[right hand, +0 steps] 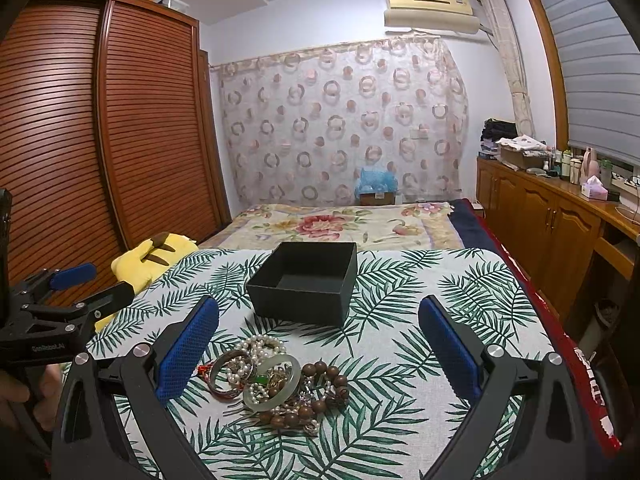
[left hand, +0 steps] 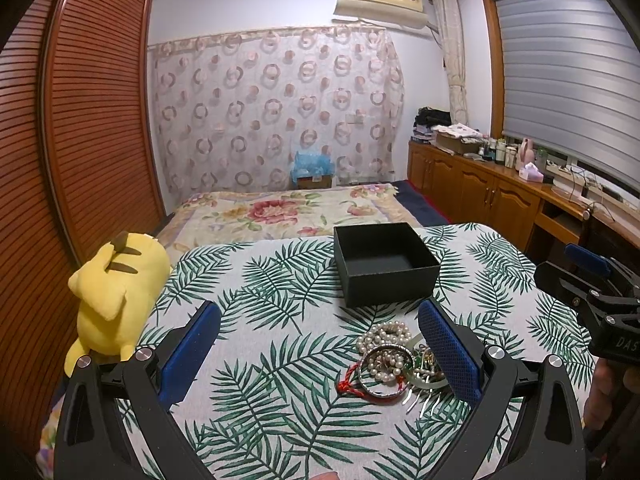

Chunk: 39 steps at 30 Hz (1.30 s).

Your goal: Organize jewelry

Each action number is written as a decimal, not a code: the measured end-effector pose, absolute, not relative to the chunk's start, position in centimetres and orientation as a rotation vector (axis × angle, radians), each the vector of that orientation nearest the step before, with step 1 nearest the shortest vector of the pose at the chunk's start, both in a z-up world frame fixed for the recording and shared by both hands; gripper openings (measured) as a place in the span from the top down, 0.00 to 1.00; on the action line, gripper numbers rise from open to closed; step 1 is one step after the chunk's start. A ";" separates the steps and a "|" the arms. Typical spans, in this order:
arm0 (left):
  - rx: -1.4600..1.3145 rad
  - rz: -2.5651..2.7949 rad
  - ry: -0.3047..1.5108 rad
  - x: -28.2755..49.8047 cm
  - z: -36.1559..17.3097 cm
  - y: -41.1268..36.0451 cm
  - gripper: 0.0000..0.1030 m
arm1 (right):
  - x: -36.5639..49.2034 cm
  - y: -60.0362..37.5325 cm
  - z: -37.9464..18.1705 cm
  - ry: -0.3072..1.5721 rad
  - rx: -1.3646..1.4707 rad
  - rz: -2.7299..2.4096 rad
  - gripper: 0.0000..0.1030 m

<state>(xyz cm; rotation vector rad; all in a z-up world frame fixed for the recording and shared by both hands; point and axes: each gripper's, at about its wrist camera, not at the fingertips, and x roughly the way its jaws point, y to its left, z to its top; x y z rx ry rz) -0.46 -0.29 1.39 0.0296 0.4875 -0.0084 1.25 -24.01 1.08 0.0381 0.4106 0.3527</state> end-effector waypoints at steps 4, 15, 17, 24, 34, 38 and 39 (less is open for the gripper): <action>0.030 -0.009 0.488 -0.5 1.5 -0.3 0.07 | 1.3 -24.0 1.1 0.411 0.040 0.353 0.02; 0.029 -0.009 0.486 -0.5 1.4 -0.3 0.07 | 1.2 -24.0 1.0 0.411 0.040 0.353 0.02; 0.029 -0.009 0.485 -0.5 1.2 -0.2 0.07 | 1.2 -24.0 1.0 0.410 0.040 0.354 0.02; 0.028 -0.010 0.483 -0.5 1.2 -0.2 0.07 | 1.2 -23.9 1.1 0.410 0.040 0.354 0.02; 0.027 -0.010 0.484 -0.6 1.4 -0.3 0.07 | 1.1 -23.9 1.1 0.410 0.040 0.354 0.02; 0.027 -0.010 0.487 -0.6 2.5 -0.8 0.07 | 1.1 -23.9 1.0 0.410 0.040 0.355 0.02; 0.027 -0.011 0.489 -0.6 2.7 -1.0 0.07 | 1.1 -23.9 1.1 0.410 0.040 0.355 0.02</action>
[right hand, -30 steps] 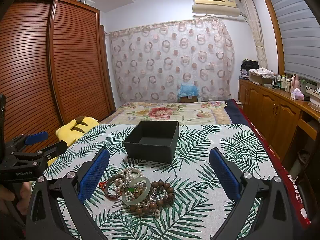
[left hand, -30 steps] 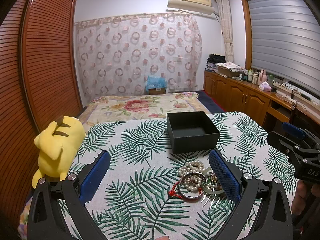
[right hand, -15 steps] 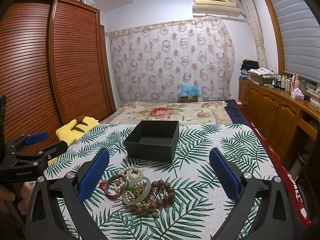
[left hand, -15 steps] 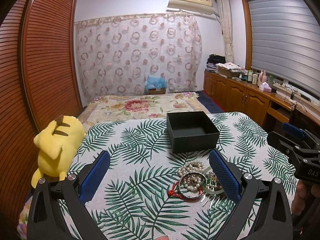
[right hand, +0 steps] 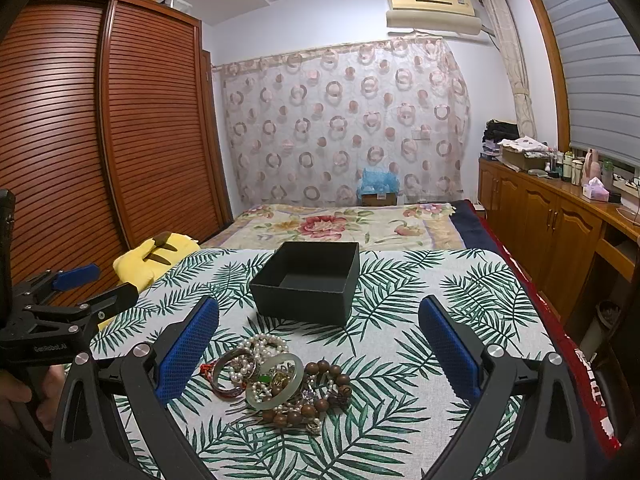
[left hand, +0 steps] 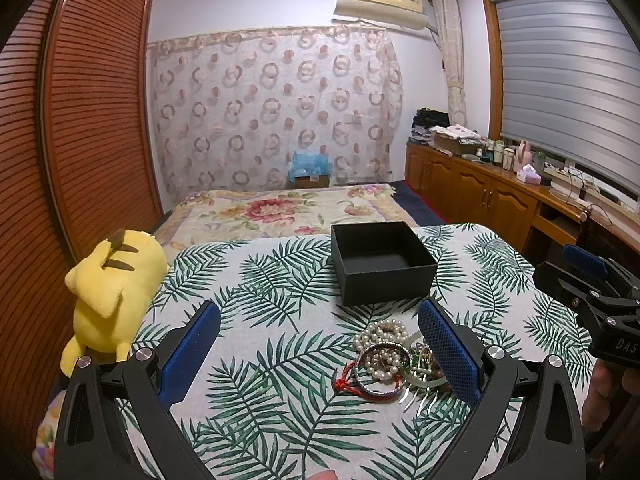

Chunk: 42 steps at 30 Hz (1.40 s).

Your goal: Organize jewelry

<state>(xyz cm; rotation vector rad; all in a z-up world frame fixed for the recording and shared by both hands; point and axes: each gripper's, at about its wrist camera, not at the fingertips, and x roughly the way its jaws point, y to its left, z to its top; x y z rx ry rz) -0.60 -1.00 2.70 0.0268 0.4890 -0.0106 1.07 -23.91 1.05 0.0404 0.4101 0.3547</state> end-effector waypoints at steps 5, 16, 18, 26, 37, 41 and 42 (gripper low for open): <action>0.031 -0.017 0.507 -0.7 4.2 -2.7 0.07 | 1.1 -24.0 1.0 0.412 0.040 0.356 0.02; 0.026 -0.086 0.633 1.8 1.2 -1.9 0.07 | 1.5 -22.8 -0.4 0.464 0.028 0.394 0.02; 0.024 -0.096 0.661 1.9 0.1 -1.5 0.07 | 1.9 -23.0 -0.9 0.484 0.026 0.398 0.02; 0.009 -0.158 0.728 2.6 -3.7 -0.2 0.07 | 2.7 -22.5 -3.4 0.556 -0.016 0.431 0.02; -0.053 -0.277 0.839 5.1 -6.2 -0.4 0.48 | 3.7 -22.1 -6.2 0.642 -0.039 0.456 0.04; -0.066 -0.310 0.873 6.2 -6.7 -0.9 0.70 | 3.8 -21.8 -6.7 0.659 -0.045 0.467 0.04; -0.069 -0.316 0.878 6.5 -6.8 -1.0 0.73 | 3.8 -21.7 -6.9 0.662 -0.049 0.470 0.04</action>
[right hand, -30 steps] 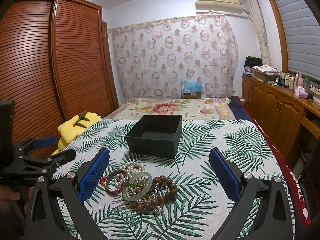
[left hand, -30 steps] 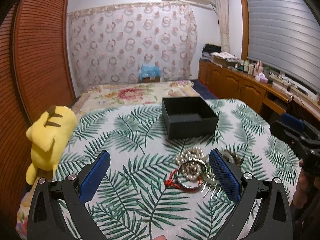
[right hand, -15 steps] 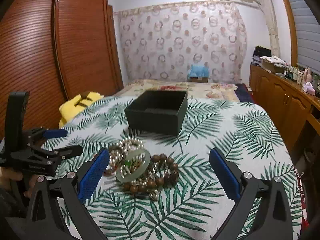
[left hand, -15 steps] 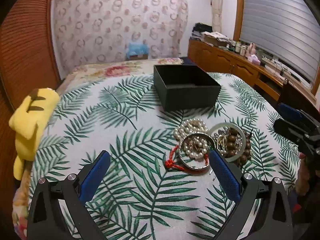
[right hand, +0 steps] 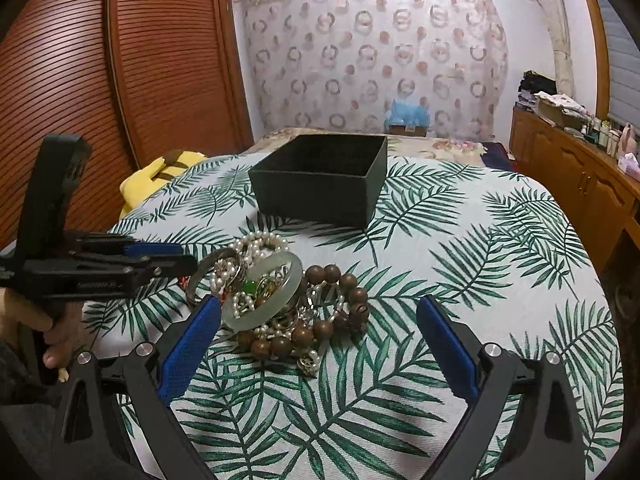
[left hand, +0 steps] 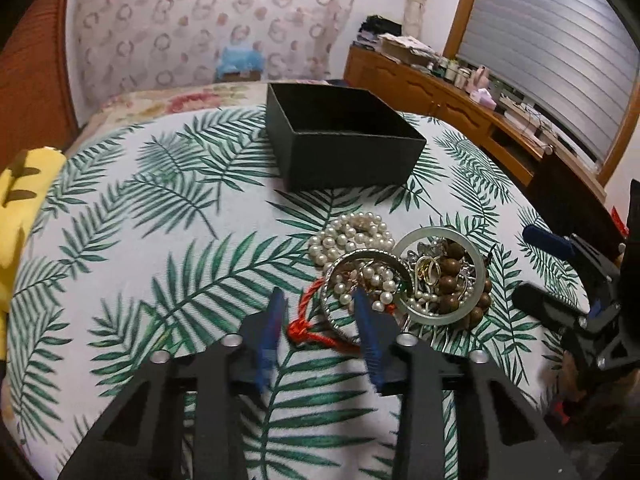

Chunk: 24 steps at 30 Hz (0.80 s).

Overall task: Organize jewelry
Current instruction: 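Lower the left tool onto the silver bangle and close on it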

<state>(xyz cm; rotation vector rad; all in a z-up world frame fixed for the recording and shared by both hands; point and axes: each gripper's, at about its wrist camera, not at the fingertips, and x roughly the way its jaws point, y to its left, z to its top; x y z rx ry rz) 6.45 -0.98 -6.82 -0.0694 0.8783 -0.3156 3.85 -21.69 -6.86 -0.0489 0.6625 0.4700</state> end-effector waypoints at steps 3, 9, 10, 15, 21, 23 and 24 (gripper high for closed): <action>-0.072 -0.328 0.889 7.0 -7.0 -1.3 0.77 | 3.9 -21.4 -7.0 0.671 -0.064 0.477 0.04; -0.052 -0.330 0.896 7.7 -7.3 -1.7 0.96 | 4.0 -21.3 -7.1 0.679 -0.076 0.482 0.04; -0.050 -0.331 0.892 7.6 -7.3 -1.7 0.96 | 4.0 -21.2 -7.1 0.680 -0.079 0.483 0.04; -0.057 -0.316 0.852 6.9 -6.5 -1.2 0.97 | 4.2 -20.7 -6.8 0.681 -0.099 0.495 0.04; -0.064 -0.289 0.801 6.1 -5.2 -0.3 0.97 | 5.1 -19.8 -6.4 0.678 -0.142 0.524 0.04; -0.066 -0.285 0.787 5.9 -4.8 -0.1 0.97 | 5.6 -19.4 -6.4 0.690 -0.150 0.546 0.08; -0.067 -0.283 0.778 5.8 -4.6 0.0 0.97 | 5.8 -19.2 -6.5 0.696 -0.150 0.556 0.10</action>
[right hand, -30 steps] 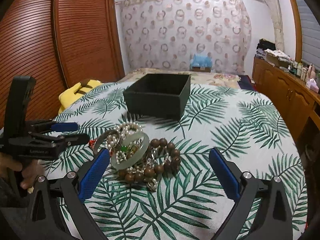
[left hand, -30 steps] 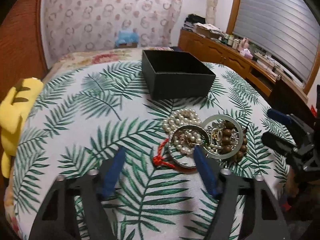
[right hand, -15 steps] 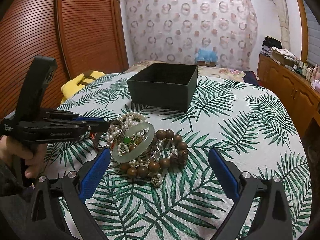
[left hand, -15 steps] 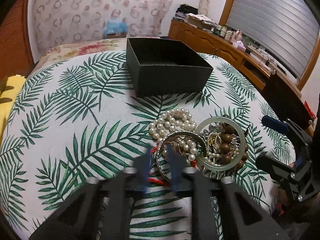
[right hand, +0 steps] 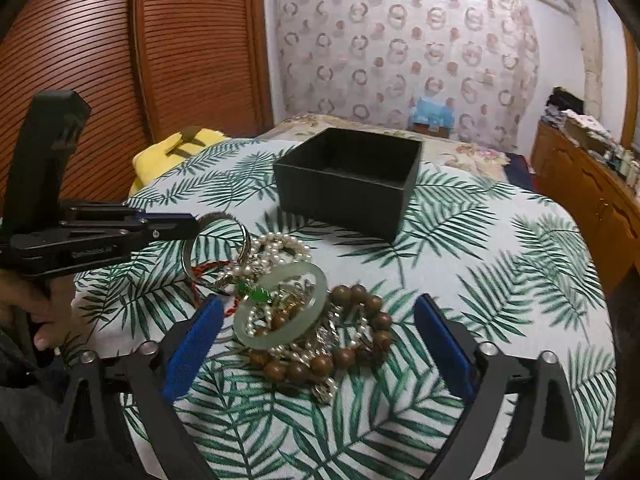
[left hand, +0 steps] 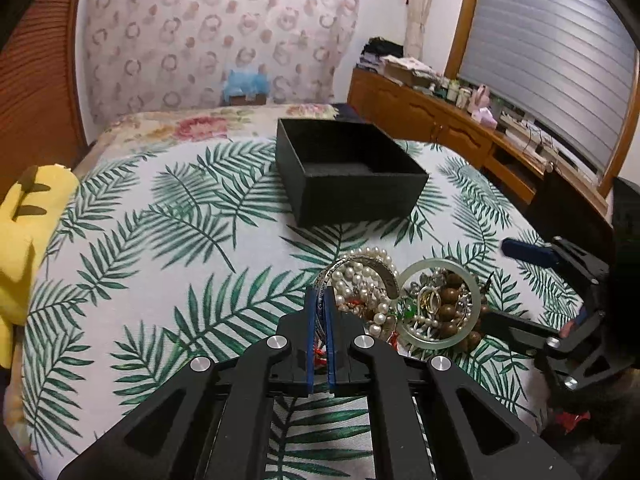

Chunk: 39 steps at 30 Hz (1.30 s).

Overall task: Organize jewelry
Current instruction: 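Lower the left tool onto the silver bangle and close on it, then lift the silver bangle with the left tool while the right tool grasps the jade bangle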

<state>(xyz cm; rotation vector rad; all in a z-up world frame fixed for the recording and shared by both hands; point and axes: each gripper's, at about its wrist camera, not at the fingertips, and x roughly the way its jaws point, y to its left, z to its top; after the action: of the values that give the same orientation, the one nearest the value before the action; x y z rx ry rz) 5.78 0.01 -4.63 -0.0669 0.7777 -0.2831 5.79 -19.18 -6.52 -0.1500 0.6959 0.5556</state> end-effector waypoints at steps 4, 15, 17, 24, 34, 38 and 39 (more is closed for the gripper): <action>-0.074 -0.266 0.745 5.2 -4.1 0.6 0.97 | 7.0 -18.5 -7.0 0.736 -0.145 0.588 0.24; -0.088 -0.252 0.728 4.8 -4.7 1.1 0.97 | 9.0 -17.5 -7.7 0.802 -0.137 0.580 0.52; -0.091 -0.251 0.720 4.7 -4.6 1.2 1.00 | 9.0 -17.3 -7.7 0.804 -0.148 0.576 0.55; -0.085 -0.243 0.723 4.6 -4.9 1.3 1.00 | 9.1 -17.5 -7.5 0.791 -0.165 0.578 0.90; -0.072 -0.204 0.800 4.9 -6.7 2.6 1.00 | 8.8 -17.5 -7.2 0.787 -0.202 0.577 0.89; -0.064 -0.207 0.823 5.2 -7.4 2.6 0.99 | 8.7 -17.2 -7.2 0.799 -0.223 0.583 0.80; -0.066 -0.210 0.826 5.2 -7.4 2.6 0.98 | 8.6 -17.0 -7.3 0.804 -0.237 0.590 0.76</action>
<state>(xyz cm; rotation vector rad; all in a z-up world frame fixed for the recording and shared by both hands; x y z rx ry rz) 5.19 2.63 -7.39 -0.0661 0.8257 -0.2100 8.63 -16.98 -7.26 -0.2373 0.8037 0.5902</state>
